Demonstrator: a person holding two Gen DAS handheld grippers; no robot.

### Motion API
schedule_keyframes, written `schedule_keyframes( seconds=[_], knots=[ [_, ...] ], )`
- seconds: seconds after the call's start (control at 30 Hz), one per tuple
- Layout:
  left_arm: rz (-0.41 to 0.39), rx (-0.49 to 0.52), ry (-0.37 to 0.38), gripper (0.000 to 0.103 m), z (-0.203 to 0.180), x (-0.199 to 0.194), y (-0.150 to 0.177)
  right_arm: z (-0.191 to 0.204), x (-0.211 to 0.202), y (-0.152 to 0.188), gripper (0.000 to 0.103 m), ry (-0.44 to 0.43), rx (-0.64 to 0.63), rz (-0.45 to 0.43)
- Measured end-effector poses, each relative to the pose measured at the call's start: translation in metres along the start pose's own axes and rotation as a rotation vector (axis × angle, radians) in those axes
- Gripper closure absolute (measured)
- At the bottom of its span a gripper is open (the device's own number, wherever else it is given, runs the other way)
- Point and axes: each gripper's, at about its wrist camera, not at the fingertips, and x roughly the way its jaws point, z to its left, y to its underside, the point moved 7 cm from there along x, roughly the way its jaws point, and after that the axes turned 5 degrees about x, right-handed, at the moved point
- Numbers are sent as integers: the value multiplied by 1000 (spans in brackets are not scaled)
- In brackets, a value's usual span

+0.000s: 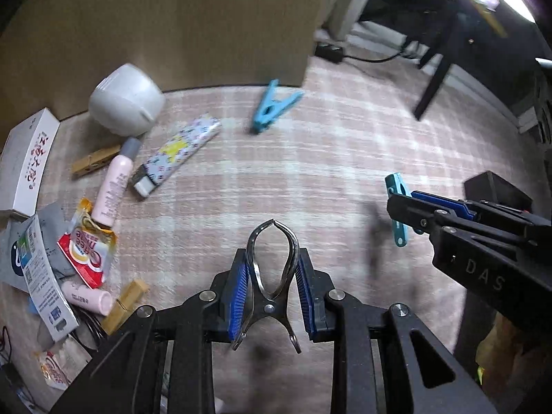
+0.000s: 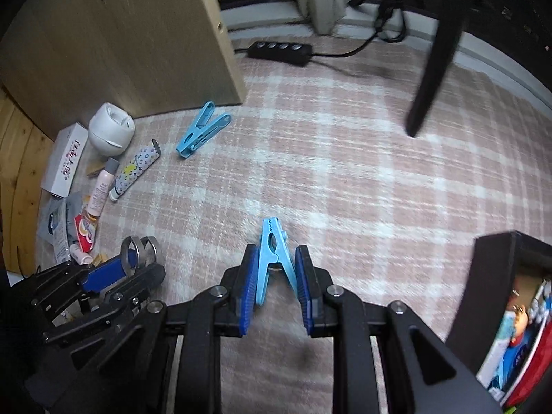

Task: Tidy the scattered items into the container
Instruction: 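Carry the metal clip and blue clothespin to the tray and release both, then grasp the white card package with the left gripper while the right gripper grasps the lip balm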

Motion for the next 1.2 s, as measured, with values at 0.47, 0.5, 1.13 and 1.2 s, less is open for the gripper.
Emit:
schedule_keyframes(
  seconds=[0.47, 0.5, 1.13, 1.2],
  knots=[
    [-37, 284, 225, 77, -173, -51, 20, -122, -105, 80, 81, 39, 193, -161],
    [-29, 312, 245, 77, -190, -54, 27, -134, -113, 88, 81, 49, 212, -174],
    [72, 621, 362, 68, -334, -76, 129, -297, -189, 243, 78, 219, 509, -213],
    [54, 620, 352, 65, -330, -78, 127, -297, -192, 244, 67, 220, 512, -221]
  ],
)
